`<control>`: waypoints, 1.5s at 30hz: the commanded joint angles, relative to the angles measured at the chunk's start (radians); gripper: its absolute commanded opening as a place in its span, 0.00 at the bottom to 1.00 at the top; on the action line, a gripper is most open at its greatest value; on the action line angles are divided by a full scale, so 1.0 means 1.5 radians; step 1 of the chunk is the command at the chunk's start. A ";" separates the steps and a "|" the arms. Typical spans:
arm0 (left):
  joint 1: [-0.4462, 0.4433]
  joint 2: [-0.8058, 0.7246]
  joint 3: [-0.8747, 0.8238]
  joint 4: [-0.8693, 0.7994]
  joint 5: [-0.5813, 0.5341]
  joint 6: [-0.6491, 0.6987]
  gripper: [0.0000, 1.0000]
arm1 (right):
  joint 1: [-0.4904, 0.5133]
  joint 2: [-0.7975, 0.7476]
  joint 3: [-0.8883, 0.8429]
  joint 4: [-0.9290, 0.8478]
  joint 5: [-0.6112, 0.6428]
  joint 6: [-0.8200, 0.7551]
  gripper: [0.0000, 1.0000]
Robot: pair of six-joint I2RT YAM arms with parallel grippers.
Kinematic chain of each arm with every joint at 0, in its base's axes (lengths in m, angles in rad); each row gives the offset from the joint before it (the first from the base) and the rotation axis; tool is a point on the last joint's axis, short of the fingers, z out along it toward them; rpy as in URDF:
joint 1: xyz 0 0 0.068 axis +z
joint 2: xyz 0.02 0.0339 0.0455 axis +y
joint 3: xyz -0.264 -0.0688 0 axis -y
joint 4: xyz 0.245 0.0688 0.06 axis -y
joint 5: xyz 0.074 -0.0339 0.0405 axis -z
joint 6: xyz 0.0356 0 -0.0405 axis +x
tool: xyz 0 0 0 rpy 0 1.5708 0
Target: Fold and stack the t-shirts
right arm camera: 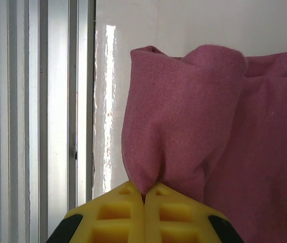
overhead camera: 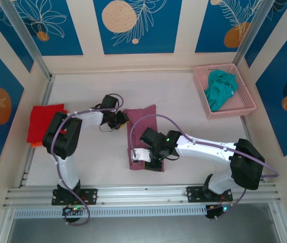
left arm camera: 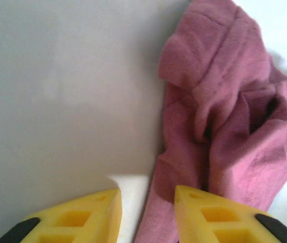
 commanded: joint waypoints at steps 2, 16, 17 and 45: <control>-0.012 0.001 0.005 0.037 0.013 0.009 0.35 | -0.006 0.006 0.018 -0.003 -0.027 0.003 0.00; -0.021 -0.004 0.035 -0.030 -0.023 0.035 0.36 | -0.010 0.012 0.018 -0.001 -0.036 0.001 0.00; -0.022 0.001 0.039 -0.028 -0.022 0.033 0.35 | -0.009 0.011 0.019 -0.002 -0.035 0.001 0.00; -0.025 0.051 0.060 -0.030 0.025 0.056 0.00 | -0.024 0.008 0.045 -0.053 -0.053 -0.013 0.00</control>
